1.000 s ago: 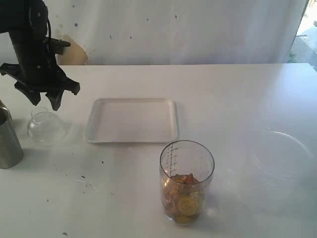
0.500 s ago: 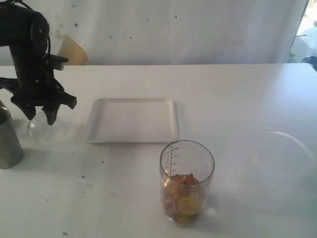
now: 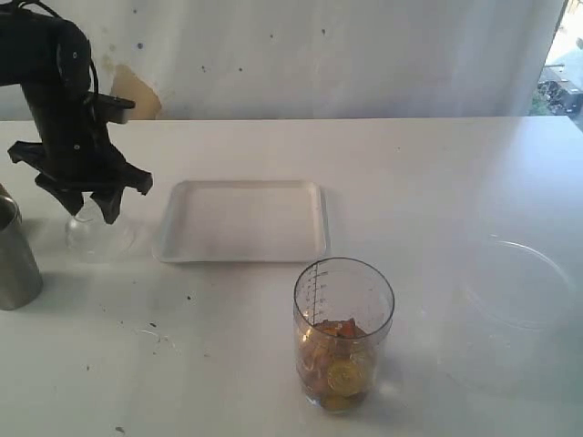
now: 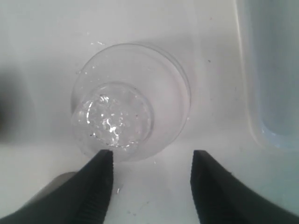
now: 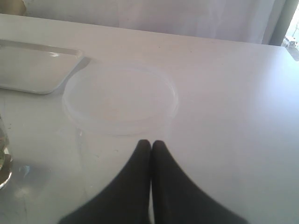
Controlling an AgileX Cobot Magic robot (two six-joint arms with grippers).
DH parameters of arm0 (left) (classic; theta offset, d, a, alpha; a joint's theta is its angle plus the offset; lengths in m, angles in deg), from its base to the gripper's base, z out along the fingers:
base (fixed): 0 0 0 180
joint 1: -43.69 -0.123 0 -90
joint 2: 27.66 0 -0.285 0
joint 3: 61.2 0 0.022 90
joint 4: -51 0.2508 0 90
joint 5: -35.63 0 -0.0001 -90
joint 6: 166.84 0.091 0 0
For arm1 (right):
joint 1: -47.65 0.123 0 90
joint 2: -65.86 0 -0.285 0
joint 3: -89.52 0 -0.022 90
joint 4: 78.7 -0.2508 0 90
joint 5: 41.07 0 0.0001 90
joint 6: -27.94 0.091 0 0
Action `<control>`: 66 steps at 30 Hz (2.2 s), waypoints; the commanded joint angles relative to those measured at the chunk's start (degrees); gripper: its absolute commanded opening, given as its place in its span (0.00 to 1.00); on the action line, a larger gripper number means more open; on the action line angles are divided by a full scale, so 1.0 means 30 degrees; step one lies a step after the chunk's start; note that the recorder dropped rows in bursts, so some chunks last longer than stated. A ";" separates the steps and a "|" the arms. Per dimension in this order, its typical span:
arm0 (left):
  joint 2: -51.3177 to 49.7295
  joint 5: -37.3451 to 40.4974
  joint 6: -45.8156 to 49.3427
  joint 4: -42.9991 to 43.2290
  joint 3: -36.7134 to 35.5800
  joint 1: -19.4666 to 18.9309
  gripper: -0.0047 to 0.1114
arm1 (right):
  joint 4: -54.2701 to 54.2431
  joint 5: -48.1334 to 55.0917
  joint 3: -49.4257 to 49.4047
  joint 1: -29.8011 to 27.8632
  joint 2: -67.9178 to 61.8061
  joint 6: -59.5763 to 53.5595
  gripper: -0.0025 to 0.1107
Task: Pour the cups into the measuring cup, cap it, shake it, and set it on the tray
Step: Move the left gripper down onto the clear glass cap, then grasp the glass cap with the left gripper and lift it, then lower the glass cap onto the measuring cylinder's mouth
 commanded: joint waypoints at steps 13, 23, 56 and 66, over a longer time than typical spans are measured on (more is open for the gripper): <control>-0.0299 -0.1451 0.0519 -0.0553 -0.0191 -0.0004 0.41 | 0.0086 -0.0042 -0.0033 0.0071 0.0095 -0.0004 0.02; 0.1309 0.1022 0.2668 -0.0274 0.2315 0.1024 0.04 | 0.0086 -0.0042 -0.0033 0.0071 0.0095 -0.0004 0.02; 0.7244 0.1543 0.1655 -0.0737 0.0290 1.5691 0.04 | 0.0086 -0.0042 -0.0033 0.0071 0.0095 -0.0004 0.02; 0.7377 0.1543 0.2148 -0.1478 0.0245 1.5691 0.04 | 0.0086 -0.0042 -0.0033 0.0071 0.0095 -0.0004 0.02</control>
